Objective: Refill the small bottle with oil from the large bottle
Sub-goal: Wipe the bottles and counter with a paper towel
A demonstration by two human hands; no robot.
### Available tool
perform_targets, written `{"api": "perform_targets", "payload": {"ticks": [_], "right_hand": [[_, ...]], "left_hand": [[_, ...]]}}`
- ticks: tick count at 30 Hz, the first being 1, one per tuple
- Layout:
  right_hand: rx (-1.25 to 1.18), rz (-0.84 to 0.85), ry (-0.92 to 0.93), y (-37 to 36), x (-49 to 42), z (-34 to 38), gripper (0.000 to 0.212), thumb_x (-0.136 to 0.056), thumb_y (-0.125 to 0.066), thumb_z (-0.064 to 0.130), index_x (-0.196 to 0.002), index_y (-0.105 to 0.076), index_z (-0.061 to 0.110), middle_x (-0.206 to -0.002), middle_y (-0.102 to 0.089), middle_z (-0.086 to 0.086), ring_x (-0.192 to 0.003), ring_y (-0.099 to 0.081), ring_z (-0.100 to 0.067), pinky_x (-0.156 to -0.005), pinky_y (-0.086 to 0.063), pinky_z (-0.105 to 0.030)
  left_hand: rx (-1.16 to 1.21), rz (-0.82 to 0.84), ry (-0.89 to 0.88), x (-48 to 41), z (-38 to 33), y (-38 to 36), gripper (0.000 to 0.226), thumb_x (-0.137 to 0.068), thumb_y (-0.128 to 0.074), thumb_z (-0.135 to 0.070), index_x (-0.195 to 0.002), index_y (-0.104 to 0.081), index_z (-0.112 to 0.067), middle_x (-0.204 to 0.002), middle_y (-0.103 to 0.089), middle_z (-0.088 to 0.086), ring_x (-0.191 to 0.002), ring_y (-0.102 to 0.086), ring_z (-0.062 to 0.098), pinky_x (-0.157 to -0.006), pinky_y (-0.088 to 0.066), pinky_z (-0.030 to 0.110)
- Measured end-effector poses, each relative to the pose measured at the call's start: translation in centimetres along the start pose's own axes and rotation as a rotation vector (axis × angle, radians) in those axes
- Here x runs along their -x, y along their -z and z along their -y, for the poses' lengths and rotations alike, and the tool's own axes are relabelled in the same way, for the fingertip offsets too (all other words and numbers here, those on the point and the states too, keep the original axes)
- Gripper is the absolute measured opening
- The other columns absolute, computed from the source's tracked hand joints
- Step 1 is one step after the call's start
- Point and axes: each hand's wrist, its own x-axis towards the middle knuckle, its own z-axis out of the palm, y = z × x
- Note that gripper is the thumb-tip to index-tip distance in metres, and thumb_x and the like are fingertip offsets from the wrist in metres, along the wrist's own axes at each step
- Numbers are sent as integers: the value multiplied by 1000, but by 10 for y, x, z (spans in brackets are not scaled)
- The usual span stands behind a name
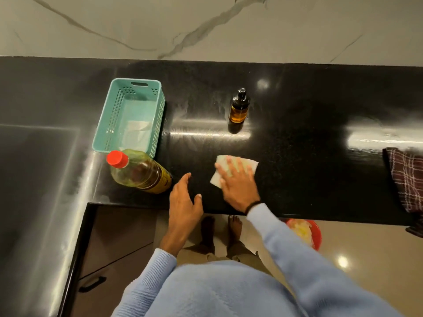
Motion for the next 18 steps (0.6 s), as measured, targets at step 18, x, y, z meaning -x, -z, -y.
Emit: {"api": "perform_targets", "payload": {"ticks": [18], "right_hand": [[83, -26, -332, 19, -12, -56, 62, -100, -35, 37, -156, -9, 37, -166, -9, -8, -150, -12, -39, -117, -19, -62]], "left_hand": [[-229, 164, -124, -15, 24, 14, 79, -94, -59, -22, -157, -12, -22, -160, -24, 11, -149, -19, 28, -121, -25, 46]]}}
